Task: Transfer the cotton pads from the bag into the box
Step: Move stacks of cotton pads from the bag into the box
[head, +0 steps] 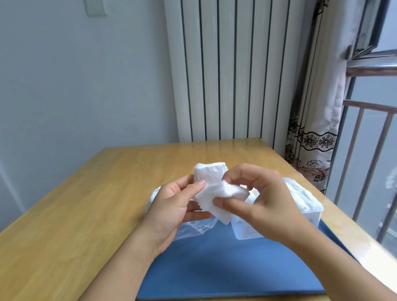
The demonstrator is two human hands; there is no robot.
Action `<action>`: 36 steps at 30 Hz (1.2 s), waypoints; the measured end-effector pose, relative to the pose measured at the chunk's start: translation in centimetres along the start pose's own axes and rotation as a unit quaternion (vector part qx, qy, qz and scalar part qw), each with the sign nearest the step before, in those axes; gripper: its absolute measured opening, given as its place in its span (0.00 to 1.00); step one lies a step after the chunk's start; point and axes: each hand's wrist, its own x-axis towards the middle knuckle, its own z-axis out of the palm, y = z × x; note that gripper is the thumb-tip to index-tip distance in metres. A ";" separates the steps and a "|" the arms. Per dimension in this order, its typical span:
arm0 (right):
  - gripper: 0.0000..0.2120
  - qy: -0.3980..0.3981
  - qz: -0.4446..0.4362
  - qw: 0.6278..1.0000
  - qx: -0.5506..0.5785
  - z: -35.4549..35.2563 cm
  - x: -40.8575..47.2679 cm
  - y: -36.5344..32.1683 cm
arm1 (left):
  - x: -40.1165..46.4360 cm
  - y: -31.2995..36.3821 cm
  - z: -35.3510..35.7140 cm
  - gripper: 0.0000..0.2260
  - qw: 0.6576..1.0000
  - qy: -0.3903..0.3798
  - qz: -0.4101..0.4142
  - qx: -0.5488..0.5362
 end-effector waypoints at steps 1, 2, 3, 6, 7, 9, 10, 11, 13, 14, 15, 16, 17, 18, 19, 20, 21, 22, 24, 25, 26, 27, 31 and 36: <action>0.12 -0.017 0.021 0.999 0.024 -0.3 0.2 -0.2 | 0.0 0.0 0.0 0.11 1.000 0.006 0.012 0.010; 0.15 -0.037 0.042 0.997 0.044 -0.6 0.3 -0.4 | -0.1 0.1 0.0 0.11 0.999 0.008 0.023 0.024; 0.18 -0.053 0.056 0.996 0.051 -0.8 0.4 -0.5 | -0.2 0.1 0.1 0.10 0.999 0.006 0.034 0.041; 0.29 -0.054 0.069 0.996 0.005 -1.1 0.5 -0.3 | -0.2 -0.2 0.2 0.08 0.990 0.004 0.069 0.123; 0.33 -0.045 0.074 0.996 -0.009 -1.1 0.5 -0.2 | -0.2 -0.3 0.2 0.07 0.986 0.005 0.079 0.148; 0.39 -0.027 0.086 0.996 -0.021 -1.0 0.5 0.0 | -0.2 -0.5 0.3 0.08 0.982 0.001 0.086 0.167; 0.41 -0.018 0.092 0.995 -0.024 -1.0 0.6 0.0 | -0.3 -0.5 0.3 0.08 0.982 -0.004 0.087 0.170; 0.42 -0.011 0.096 0.995 -0.028 -0.9 0.6 0.1 | -0.3 -0.5 0.3 0.08 0.981 -0.009 0.087 0.172; 0.44 -0.005 0.104 0.994 -0.035 -0.8 0.6 0.3 | -0.3 -0.5 0.3 0.08 0.981 -0.017 0.089 0.172; 0.44 -0.003 0.108 0.993 -0.038 -0.7 0.6 0.4 | -0.2 -0.6 0.3 0.09 0.981 -0.019 0.090 0.171; 0.44 -0.002 0.111 0.993 -0.040 -0.7 0.6 0.5 | -0.2 -0.6 0.4 0.09 0.982 -0.019 0.092 0.166; 0.45 -0.001 0.114 0.993 -0.039 -0.7 0.7 0.7 | -0.1 -0.7 0.4 0.09 0.983 -0.020 0.094 0.156; 0.45 -0.002 0.115 0.993 -0.038 -0.7 0.7 0.8 | -0.1 -0.8 0.4 0.11 0.985 -0.025 0.095 0.141; 0.45 -0.004 0.115 0.993 -0.036 -0.7 0.6 0.8 | -0.1 -0.8 0.4 0.13 0.987 -0.034 0.096 0.128; 0.45 -0.007 0.115 0.993 -0.036 -0.7 0.6 0.8 | -0.2 -1.0 0.3 0.14 0.987 -0.044 0.098 0.123; 0.45 -0.008 0.112 0.993 -0.038 -0.6 0.6 0.8 | -0.3 -1.1 0.4 0.15 0.985 -0.049 0.103 0.133; 0.44 -0.005 0.107 0.993 -0.039 -0.6 0.5 0.9 | -0.3 -1.3 0.5 0.14 0.981 -0.047 0.112 0.152; 0.43 -0.002 0.100 0.994 -0.036 -0.6 0.5 0.9 | -0.3 -1.4 0.6 0.11 0.978 -0.040 0.120 0.163; 0.41 0.012 0.079 0.997 -0.003 -0.5 0.5 1.0 | -0.1 -1.6 1.1 0.08 0.983 -0.015 0.128 0.130; 0.40 0.028 0.069 0.997 0.024 -0.4 0.4 0.9 | -0.1 -1.5 1.4 0.09 0.987 0.000 0.128 0.098; 0.37 0.048 0.066 0.995 0.049 -0.3 0.3 0.8 | -0.1 -1.4 1.5 0.10 0.989 0.013 0.128 0.070; 0.34 0.063 0.071 0.993 0.072 -0.2 0.2 0.6 | 0.0 -1.3 1.7 0.11 0.990 0.021 0.130 0.050; 0.26 0.032 0.154 0.977 0.141 1.0 -0.3 -0.6 | -0.6 -1.9 2.9 0.11 0.989 -0.024 0.138 0.049; 0.30 0.020 0.153 0.972 0.176 2.4 -1.0 -0.6 | -1.5 -2.8 4.5 0.15 0.971 -0.056 0.200 0.120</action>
